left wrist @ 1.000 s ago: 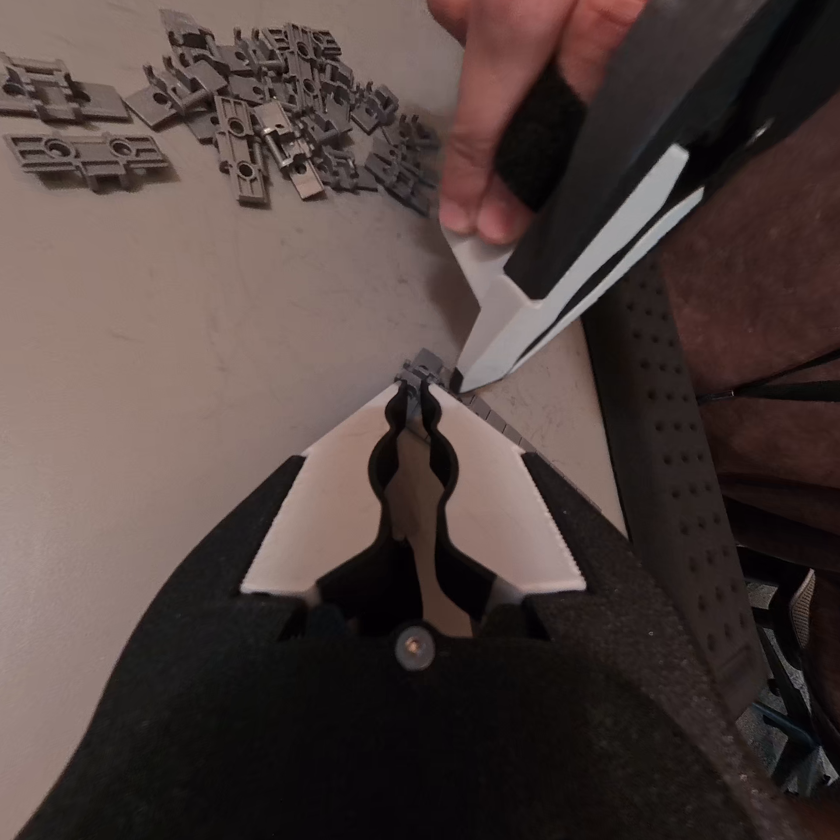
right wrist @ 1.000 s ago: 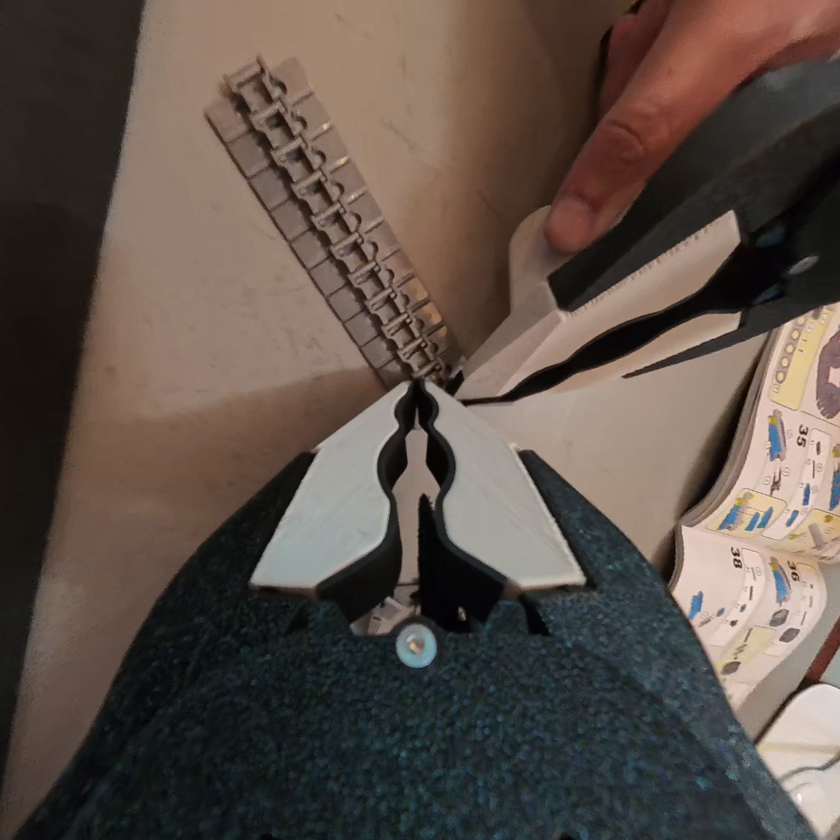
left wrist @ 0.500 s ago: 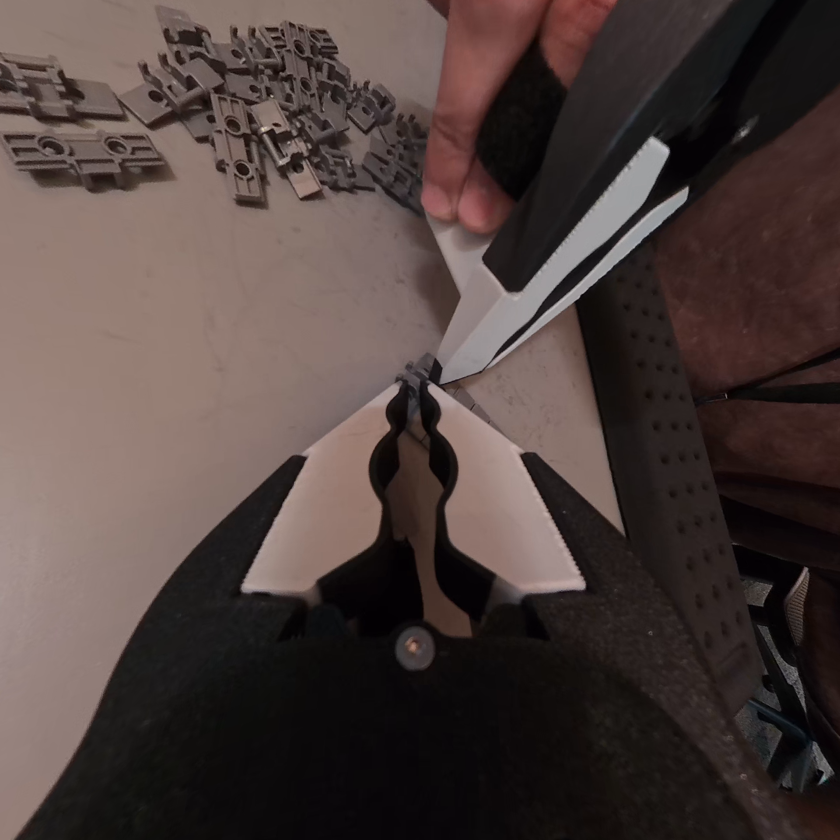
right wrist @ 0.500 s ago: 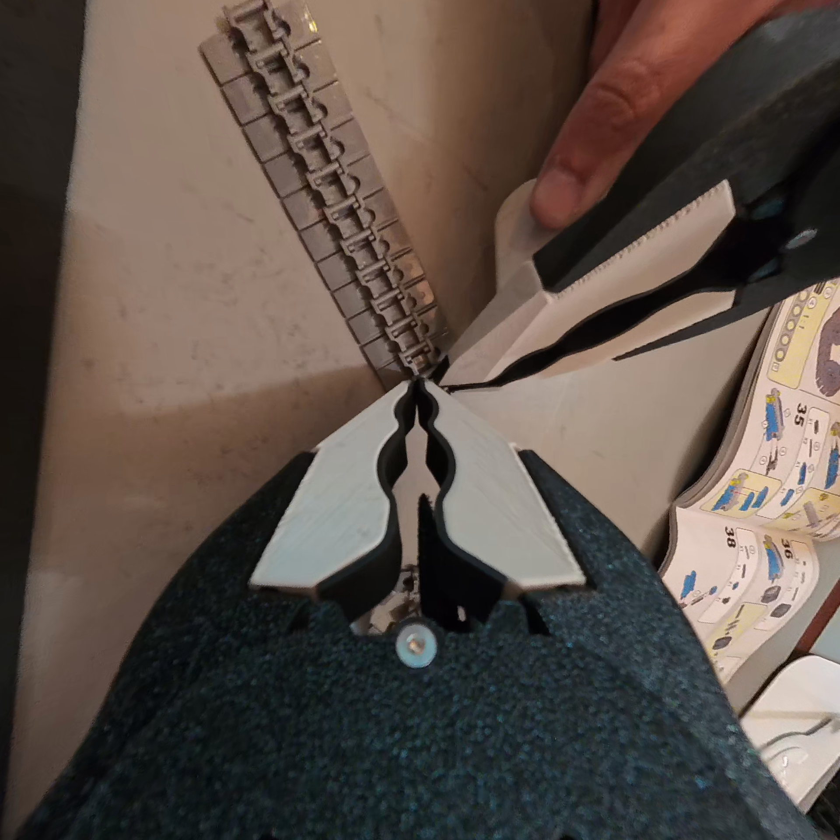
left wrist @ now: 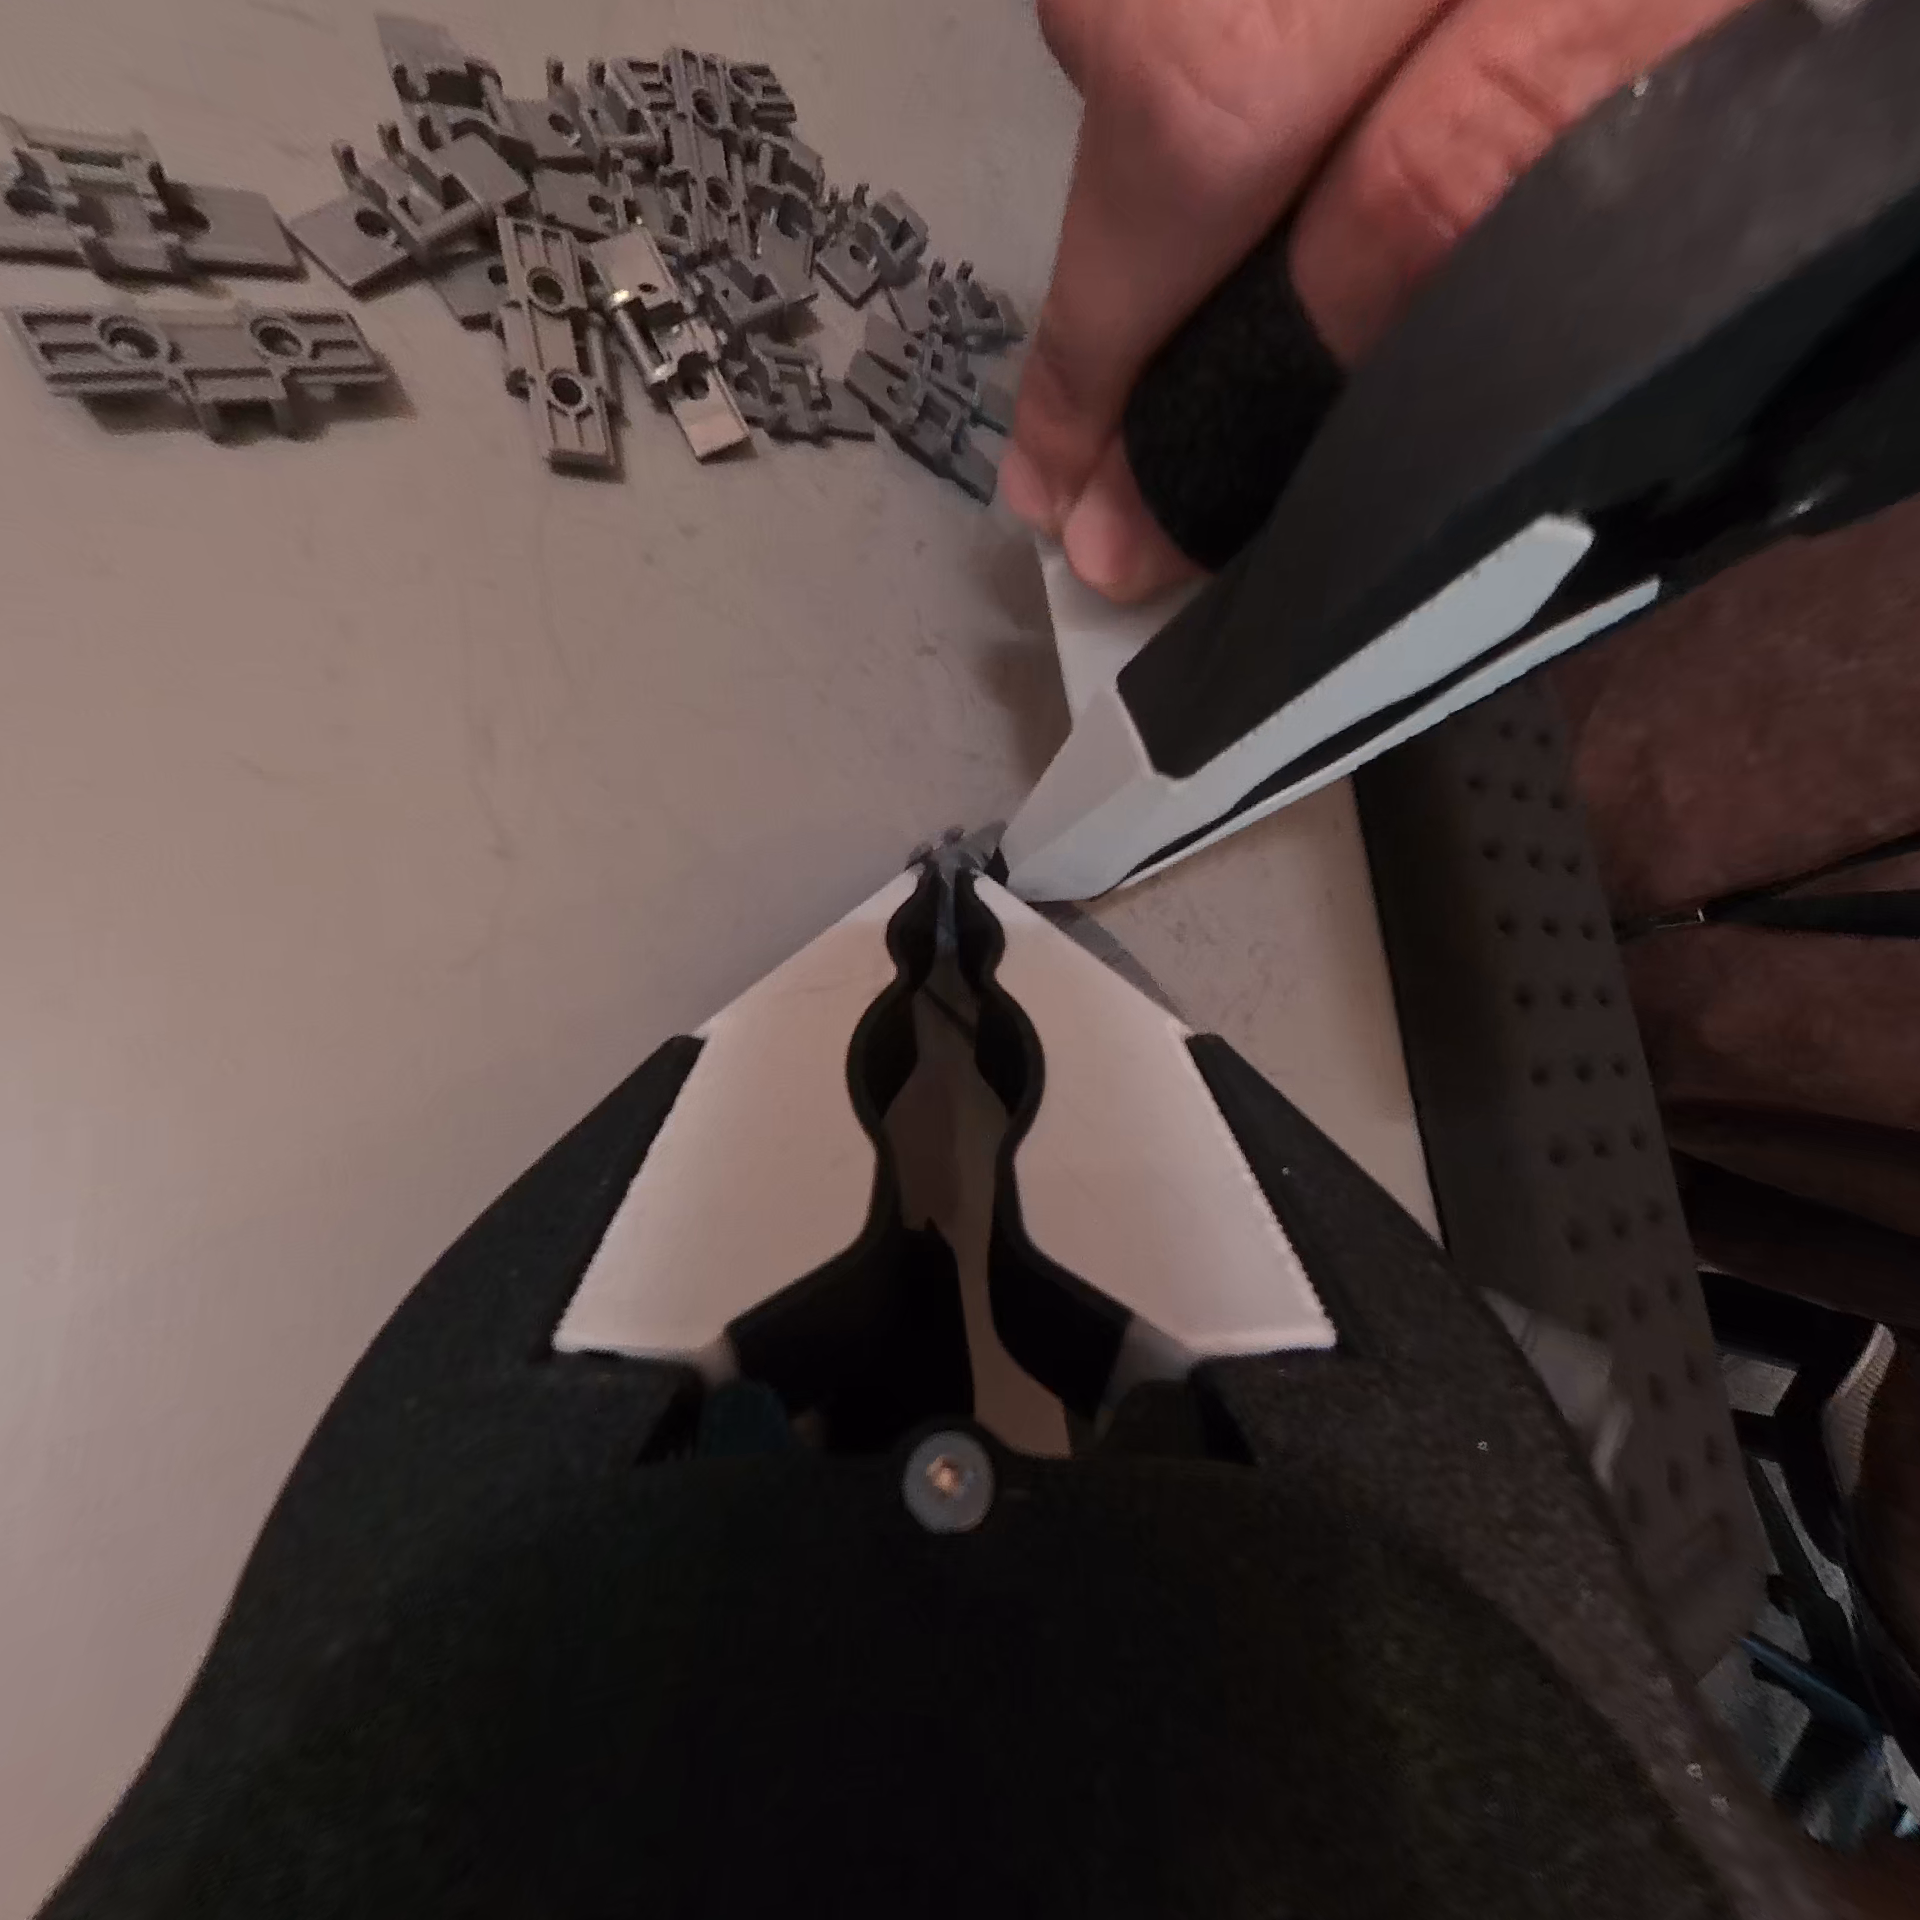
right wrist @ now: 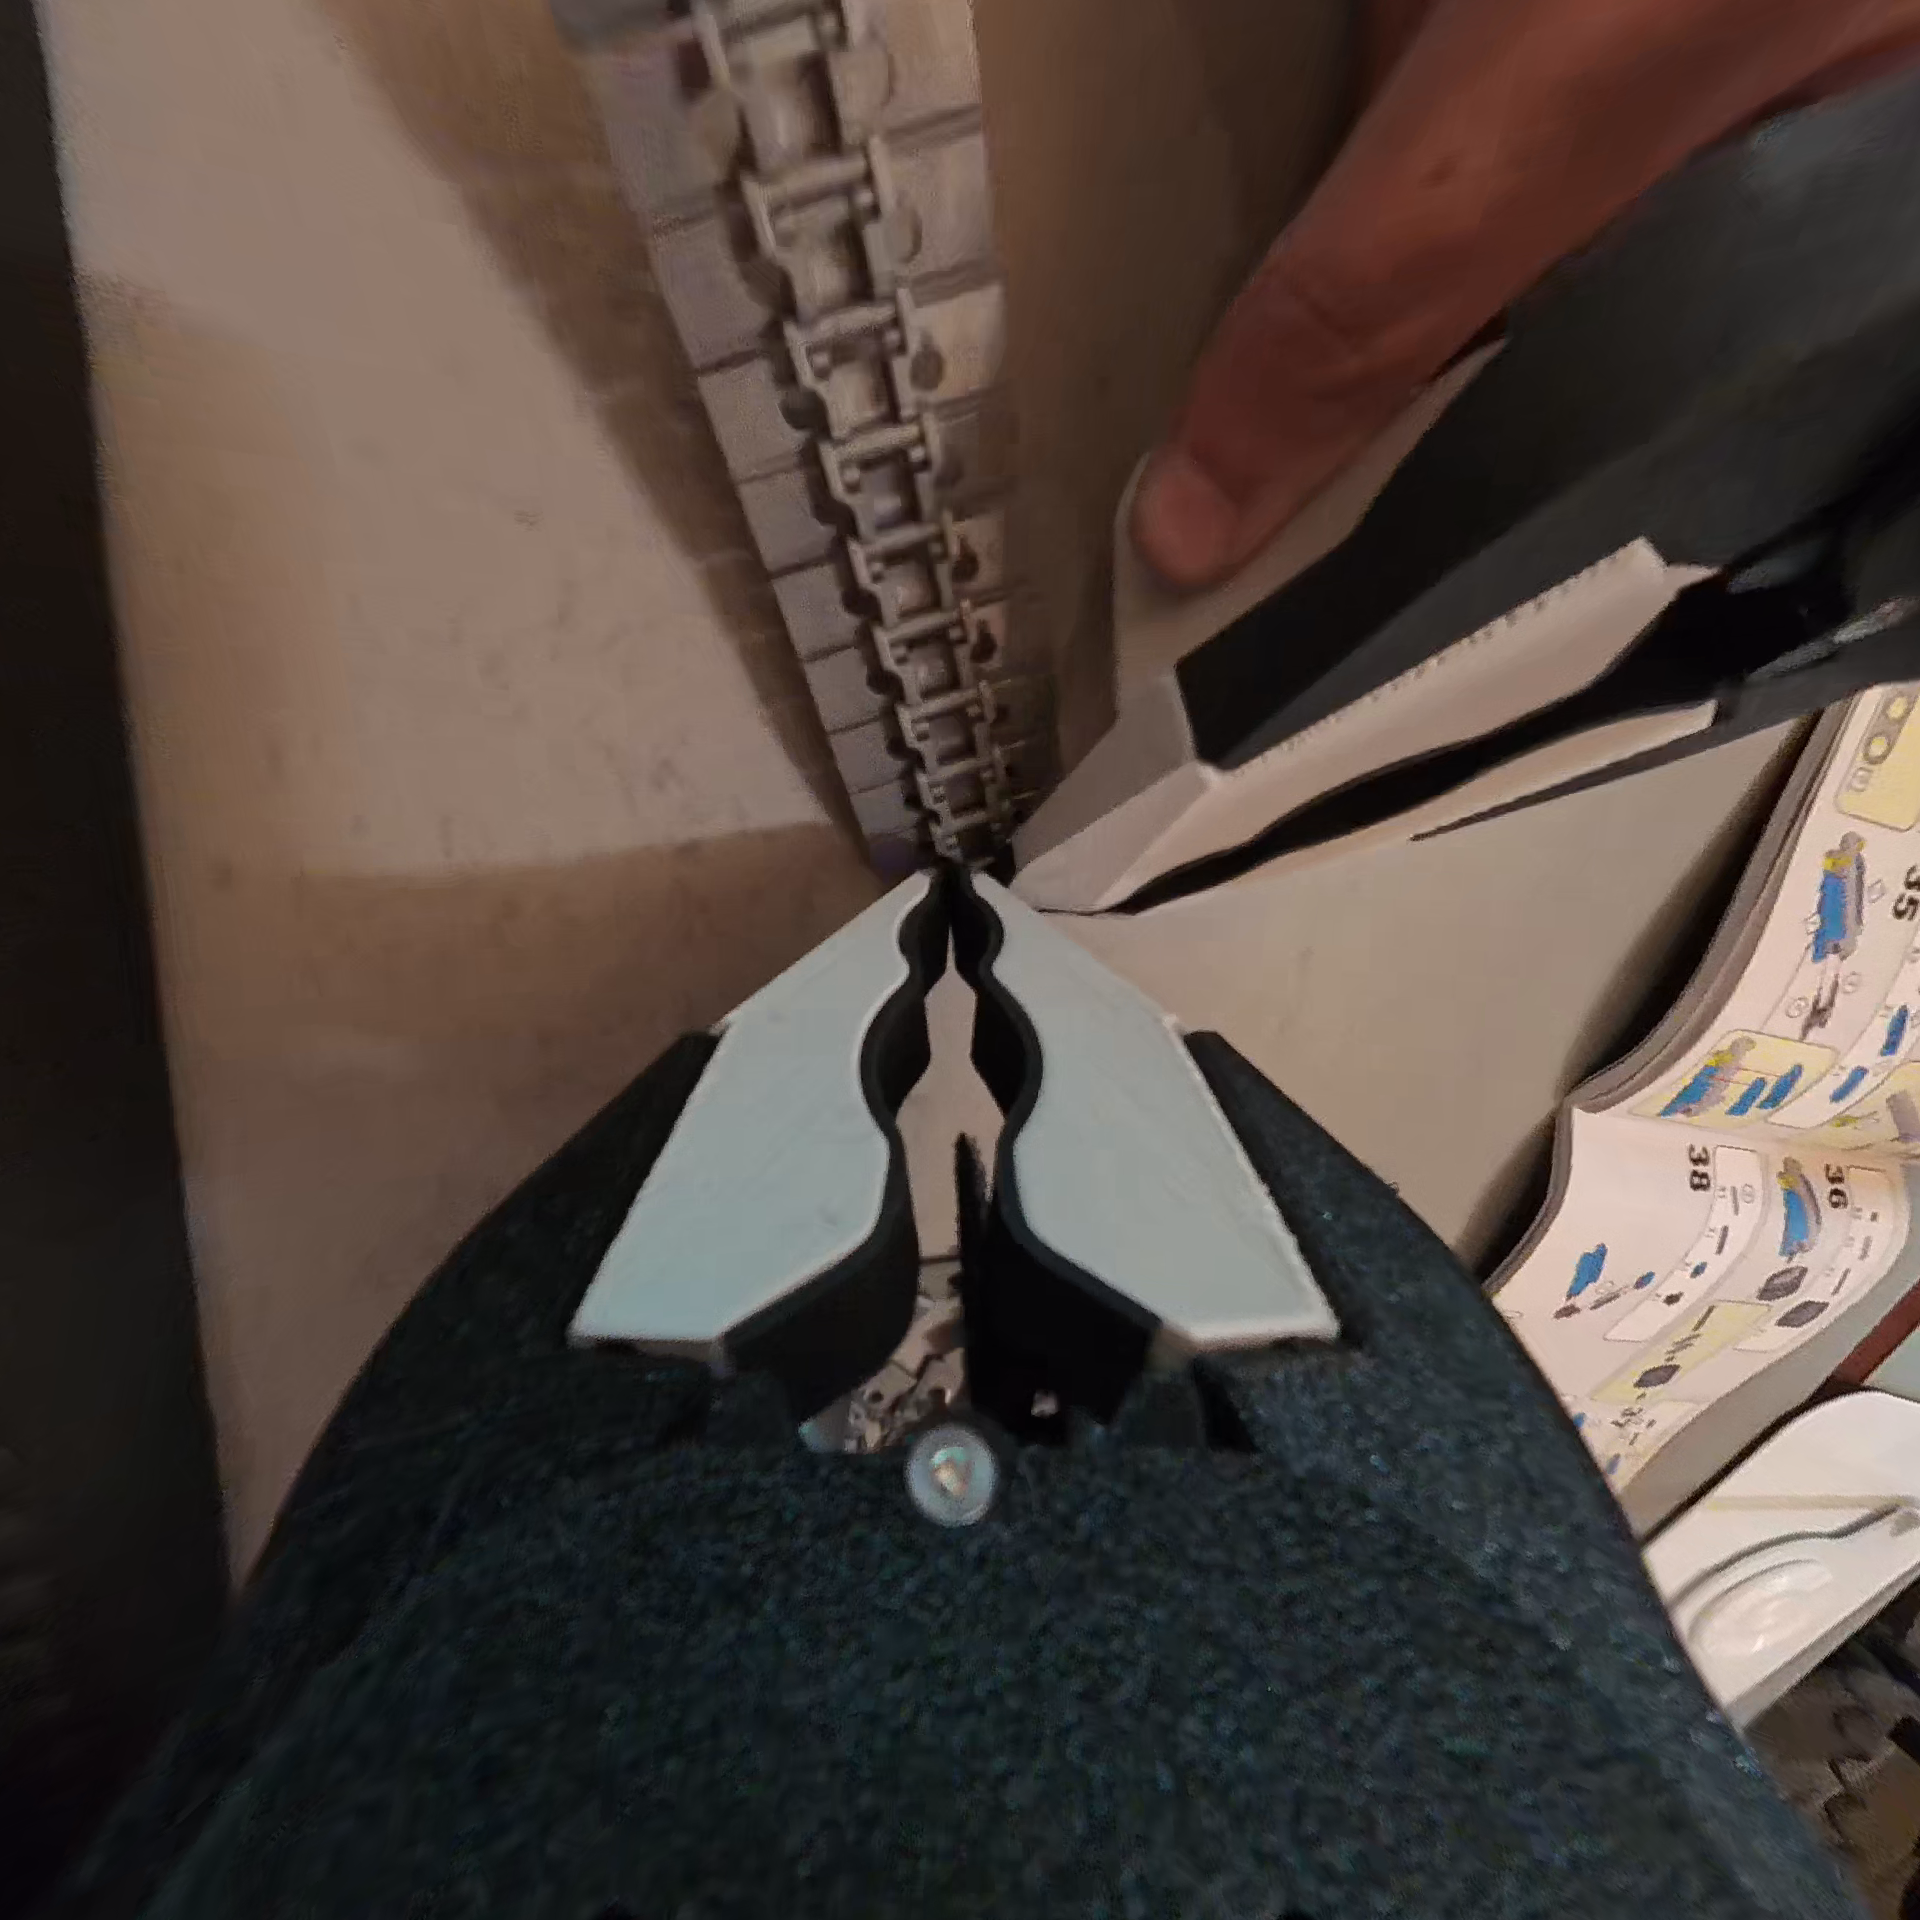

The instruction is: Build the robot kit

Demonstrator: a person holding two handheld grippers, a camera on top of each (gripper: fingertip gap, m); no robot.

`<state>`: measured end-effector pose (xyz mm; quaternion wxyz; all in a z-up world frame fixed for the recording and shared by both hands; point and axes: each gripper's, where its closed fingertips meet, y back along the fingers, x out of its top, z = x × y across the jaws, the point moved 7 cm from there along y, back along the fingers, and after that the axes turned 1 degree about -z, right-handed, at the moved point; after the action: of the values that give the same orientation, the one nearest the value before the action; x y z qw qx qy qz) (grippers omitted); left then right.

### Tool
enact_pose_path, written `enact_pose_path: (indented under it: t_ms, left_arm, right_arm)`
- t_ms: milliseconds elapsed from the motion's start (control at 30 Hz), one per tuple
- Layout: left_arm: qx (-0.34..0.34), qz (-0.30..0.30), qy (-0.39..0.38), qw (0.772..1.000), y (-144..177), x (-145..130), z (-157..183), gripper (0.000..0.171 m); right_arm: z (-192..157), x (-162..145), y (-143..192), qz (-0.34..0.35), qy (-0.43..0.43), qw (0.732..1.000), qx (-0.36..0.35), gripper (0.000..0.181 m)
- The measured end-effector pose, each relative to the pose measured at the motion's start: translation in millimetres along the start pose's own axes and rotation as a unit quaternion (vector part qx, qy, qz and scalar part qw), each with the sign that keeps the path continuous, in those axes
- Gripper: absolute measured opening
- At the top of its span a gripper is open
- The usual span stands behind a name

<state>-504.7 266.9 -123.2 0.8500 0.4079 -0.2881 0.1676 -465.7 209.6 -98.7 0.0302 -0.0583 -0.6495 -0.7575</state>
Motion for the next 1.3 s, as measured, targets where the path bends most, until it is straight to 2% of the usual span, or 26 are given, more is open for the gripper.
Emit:
enact_pose_path:
  t_ms: [233,367,467,533,667,800,867,1000,1200,1300]
  left_arm:
    - [0.006,0.001,-0.009,1.000,0,0,1,0.004]
    - [0.003,0.004,-0.017,1.000,2,0,0,0.003]
    - [-0.022,0.008,0.013,1.000,5,0,-4,0.003]
    - [-0.043,0.020,0.036,0.998,8,0,-7,0.001]
    - [-0.040,0.049,0.034,0.997,15,3,-8,0.002]
    - [-0.034,0.065,0.038,0.997,23,4,-8,0.004]
    - [-0.029,0.086,0.034,0.995,30,6,-8,0.004]
    - [-0.045,0.121,0.041,0.991,37,9,-9,0.003]
    - [-0.044,0.121,0.049,0.990,38,8,-10,0.005]
    - [-0.043,0.116,0.052,0.991,42,7,-6,0.008]
  right_arm:
    - [1,-3,0,0.027,-0.018,0.999,0.006,0.000]
    - [-3,-6,-1,0.055,0.023,0.998,-0.035,0.000]
    - [0,-12,6,0.077,0.028,0.994,-0.070,0.000]
    - [3,-16,9,0.089,0.000,0.994,-0.062,0.000]
    - [7,-24,7,0.148,-0.081,0.985,-0.016,0.005]
    - [15,-34,1,0.214,-0.189,0.958,0.022,0.025]
    - [13,-40,-8,0.219,-0.242,0.942,0.072,0.042]
    - [14,-40,-6,0.261,-0.288,0.912,0.129,0.032]
    - [13,-36,-13,0.240,-0.277,0.925,0.098,0.015]
    - [14,-35,-13,0.235,-0.286,0.924,0.100,0.014]
